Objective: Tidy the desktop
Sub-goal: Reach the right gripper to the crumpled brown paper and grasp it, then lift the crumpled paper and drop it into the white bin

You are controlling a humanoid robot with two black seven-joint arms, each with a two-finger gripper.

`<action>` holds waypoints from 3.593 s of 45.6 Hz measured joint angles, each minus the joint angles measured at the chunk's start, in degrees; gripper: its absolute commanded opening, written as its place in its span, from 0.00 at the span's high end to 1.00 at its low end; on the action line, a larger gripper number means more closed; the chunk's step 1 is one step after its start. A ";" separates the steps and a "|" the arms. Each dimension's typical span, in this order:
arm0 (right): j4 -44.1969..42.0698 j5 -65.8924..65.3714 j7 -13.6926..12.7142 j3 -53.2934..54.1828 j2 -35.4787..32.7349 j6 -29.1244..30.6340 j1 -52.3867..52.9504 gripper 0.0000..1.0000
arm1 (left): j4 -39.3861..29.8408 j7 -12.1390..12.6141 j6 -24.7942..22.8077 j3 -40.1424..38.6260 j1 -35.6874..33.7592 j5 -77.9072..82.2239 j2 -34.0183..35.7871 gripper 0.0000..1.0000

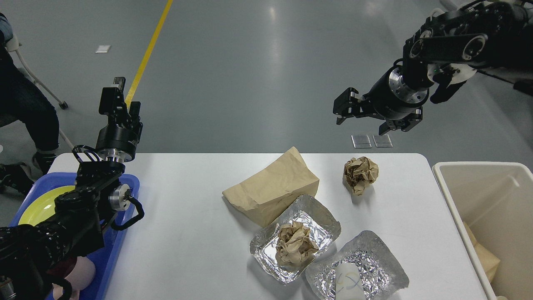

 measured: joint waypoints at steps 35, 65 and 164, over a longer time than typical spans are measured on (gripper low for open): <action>-25.34 0.44 -0.35 5.08 4.32 -28.92 -43.26 0.00 | 0.00 0.00 0.00 0.00 0.00 0.00 0.00 0.03; -30.88 0.07 -0.18 10.63 5.68 -41.72 -50.55 0.20 | -0.01 0.00 0.00 0.00 0.00 0.00 0.00 0.03; -10.11 0.48 -0.65 12.78 -30.56 -41.99 -35.13 1.00 | -0.02 0.00 0.00 0.00 0.00 0.00 0.00 0.03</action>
